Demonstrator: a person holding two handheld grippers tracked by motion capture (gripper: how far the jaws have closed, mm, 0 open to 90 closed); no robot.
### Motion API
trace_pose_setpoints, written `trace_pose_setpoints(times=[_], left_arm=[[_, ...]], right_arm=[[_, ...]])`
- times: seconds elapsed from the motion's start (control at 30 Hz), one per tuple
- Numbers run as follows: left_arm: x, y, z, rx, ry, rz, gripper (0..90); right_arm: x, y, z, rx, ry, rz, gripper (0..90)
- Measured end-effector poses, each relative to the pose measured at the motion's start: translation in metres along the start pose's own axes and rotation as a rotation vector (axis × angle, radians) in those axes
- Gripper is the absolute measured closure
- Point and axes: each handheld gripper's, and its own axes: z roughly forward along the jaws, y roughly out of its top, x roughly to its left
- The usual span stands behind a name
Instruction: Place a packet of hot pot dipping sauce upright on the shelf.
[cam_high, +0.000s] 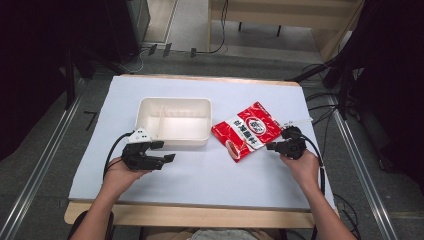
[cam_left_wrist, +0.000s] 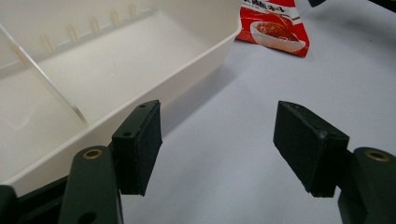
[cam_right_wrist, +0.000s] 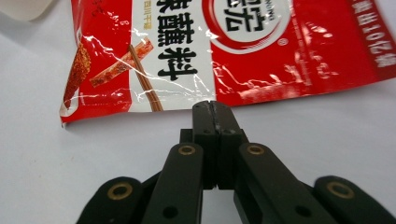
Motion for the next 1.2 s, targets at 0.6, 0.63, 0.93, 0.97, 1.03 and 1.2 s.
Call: trace_pose_setpoints(times=[0.6,0.63,0.93,0.97,1.03,1.2], left_arm=[[0.001,-0.002,-0.002,-0.003,0.007,-0.005,33.5],[0.001,-0.002,-0.002,-0.004,0.006,-0.006,33.5],[-0.001,0.000,0.000,0.001,0.002,0.004,33.5],[-0.001,0.000,0.000,0.001,0.002,0.003,33.5],[0.000,-0.001,0.000,0.002,0.001,0.000,33.5],[0.000,-0.001,-0.001,-0.003,-0.003,0.000,33.6]], right_arm=[[0.001,0.011,0.010,-0.014,-0.085,-0.022,89.8],[-0.007,0.013,0.006,-0.019,-0.085,0.005,88.5],[-0.052,0.046,0.003,0.017,-0.092,0.056,71.6],[-0.059,0.053,0.008,0.033,-0.103,0.057,68.3],[-0.065,0.059,0.010,0.035,-0.104,0.054,66.7],[-0.080,0.072,0.012,0.060,-0.109,0.077,58.2]])
